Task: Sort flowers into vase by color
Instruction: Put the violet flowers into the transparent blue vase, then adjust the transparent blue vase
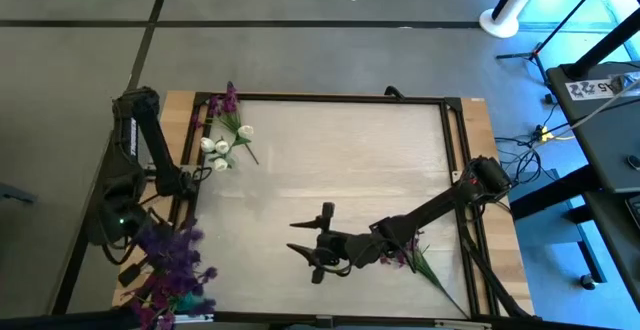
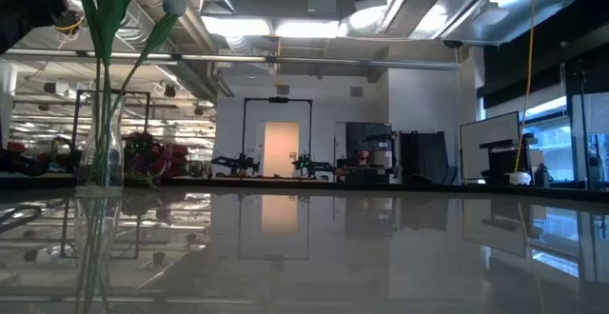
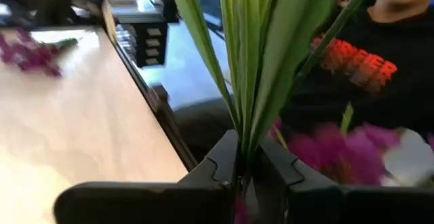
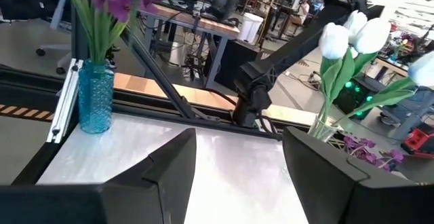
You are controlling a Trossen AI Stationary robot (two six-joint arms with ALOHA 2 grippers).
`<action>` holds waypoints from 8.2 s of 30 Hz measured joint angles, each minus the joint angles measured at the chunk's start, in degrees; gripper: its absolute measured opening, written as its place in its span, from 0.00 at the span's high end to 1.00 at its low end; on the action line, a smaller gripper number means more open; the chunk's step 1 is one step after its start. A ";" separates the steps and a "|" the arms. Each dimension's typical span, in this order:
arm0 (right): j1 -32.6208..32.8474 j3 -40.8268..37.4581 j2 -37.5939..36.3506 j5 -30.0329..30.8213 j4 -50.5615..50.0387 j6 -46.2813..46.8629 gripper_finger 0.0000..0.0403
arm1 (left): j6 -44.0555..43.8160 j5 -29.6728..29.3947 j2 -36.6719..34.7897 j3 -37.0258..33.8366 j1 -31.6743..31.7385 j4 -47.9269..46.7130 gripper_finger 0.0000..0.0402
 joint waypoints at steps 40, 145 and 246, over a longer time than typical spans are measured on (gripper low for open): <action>-3.02 0.00 0.05 3.04 -0.46 5.73 0.46 | -20.69 -14.88 5.35 -4.45 -11.08 5.74 0.94; -3.02 -0.02 -2.25 2.95 -8.11 7.01 0.46 | 21.10 -16.04 13.60 -23.99 8.66 54.46 0.80; -2.99 0.00 -4.02 -4.56 -24.48 14.51 0.46 | -48.97 13.50 12.12 5.16 1.79 -29.95 0.75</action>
